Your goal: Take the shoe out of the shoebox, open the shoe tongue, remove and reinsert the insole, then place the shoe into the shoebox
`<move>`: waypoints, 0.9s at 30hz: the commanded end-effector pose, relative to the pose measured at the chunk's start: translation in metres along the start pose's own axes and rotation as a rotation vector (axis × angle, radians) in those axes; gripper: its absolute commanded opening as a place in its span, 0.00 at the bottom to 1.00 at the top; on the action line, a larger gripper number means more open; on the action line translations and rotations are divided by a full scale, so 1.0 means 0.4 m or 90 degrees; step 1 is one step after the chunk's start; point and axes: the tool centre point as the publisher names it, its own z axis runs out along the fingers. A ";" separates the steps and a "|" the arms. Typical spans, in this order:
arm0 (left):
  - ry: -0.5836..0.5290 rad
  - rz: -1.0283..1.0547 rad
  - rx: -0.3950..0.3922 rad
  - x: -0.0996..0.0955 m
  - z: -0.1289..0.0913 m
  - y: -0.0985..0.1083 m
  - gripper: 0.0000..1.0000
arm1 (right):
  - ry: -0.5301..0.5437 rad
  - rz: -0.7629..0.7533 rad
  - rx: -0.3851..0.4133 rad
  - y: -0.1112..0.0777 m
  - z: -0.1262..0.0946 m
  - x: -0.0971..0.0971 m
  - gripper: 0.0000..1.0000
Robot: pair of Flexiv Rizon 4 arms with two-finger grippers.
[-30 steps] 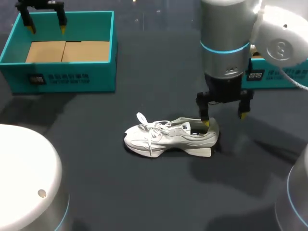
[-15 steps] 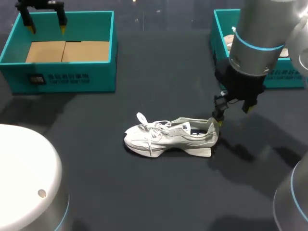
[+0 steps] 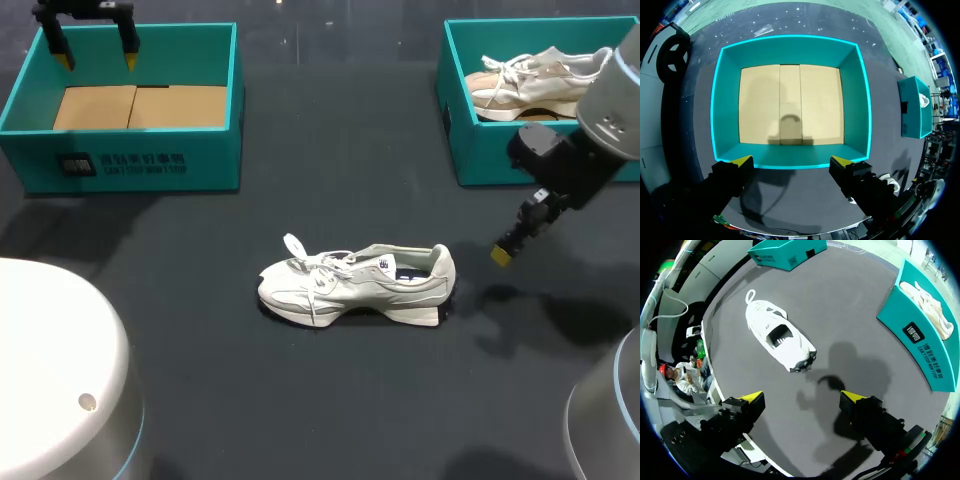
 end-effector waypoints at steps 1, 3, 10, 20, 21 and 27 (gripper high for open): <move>0.000 0.000 0.000 0.000 -0.001 0.000 1.00 | 0.267 -0.043 -0.145 -0.034 0.005 -0.013 1.00; 0.000 0.000 0.000 0.000 -0.001 0.000 1.00 | 0.267 -0.043 -0.145 -0.034 0.005 -0.013 1.00; 0.000 0.000 0.000 0.000 -0.001 0.000 1.00 | 0.271 -0.068 -0.235 -0.063 0.022 -0.047 1.00; 0.000 0.000 0.000 0.000 -0.001 0.000 1.00 | 0.208 -0.071 -0.305 -0.078 0.024 -0.062 1.00; 0.000 0.000 0.000 0.000 -0.001 0.000 1.00 | 0.203 -0.073 -0.312 -0.078 0.021 -0.062 1.00; 0.000 0.000 0.000 0.000 -0.001 0.000 1.00 | 0.152 -0.107 -0.348 -0.079 0.013 -0.066 1.00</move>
